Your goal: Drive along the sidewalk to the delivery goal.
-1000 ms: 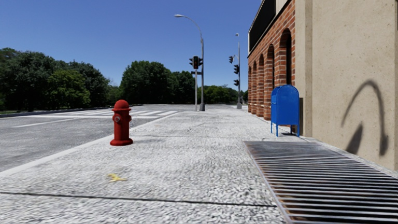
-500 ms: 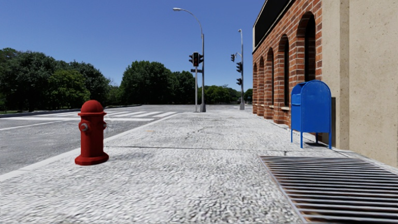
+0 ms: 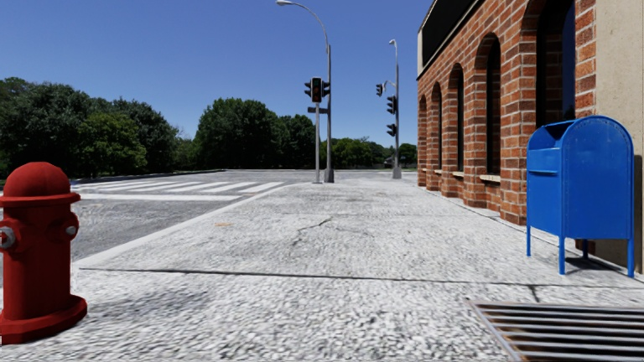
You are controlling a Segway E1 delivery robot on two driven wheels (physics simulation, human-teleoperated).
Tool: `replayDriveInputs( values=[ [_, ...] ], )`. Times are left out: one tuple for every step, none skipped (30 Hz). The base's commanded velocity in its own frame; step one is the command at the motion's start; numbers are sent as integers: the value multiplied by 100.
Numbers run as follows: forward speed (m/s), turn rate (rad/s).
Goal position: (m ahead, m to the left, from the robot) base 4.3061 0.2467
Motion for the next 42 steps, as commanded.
replayDriveInputs(
  values=[
    [200, 0],
    [200, 0],
    [200, 0],
    [200, 0],
    [200, 0],
    [200, 0],
    [200, 0],
    [200, 0],
    [200, 0],
    [200, 0],
    [200, 0],
    [200, 0],
    [200, 0],
    [200, 0],
    [200, 0],
    [200, 0],
    [200, 0],
    [200, 0],
    [200, 0],
    [200, 0],
    [200, 0],
    [200, 0],
    [200, 0],
    [200, 0],
    [200, 0],
    [200, 0],
    [200, 0],
    [200, 0],
    [200, 0],
    [200, 4],
    [200, 12],
    [200, 15],
    [200, 15],
    [200, 17],
    [200, 18],
    [200, 18],
    [200, 18],
    [190, 18],
    [175, 19],
    [165, 20],
    [165, 20],
    [148, 25]
  ],
)
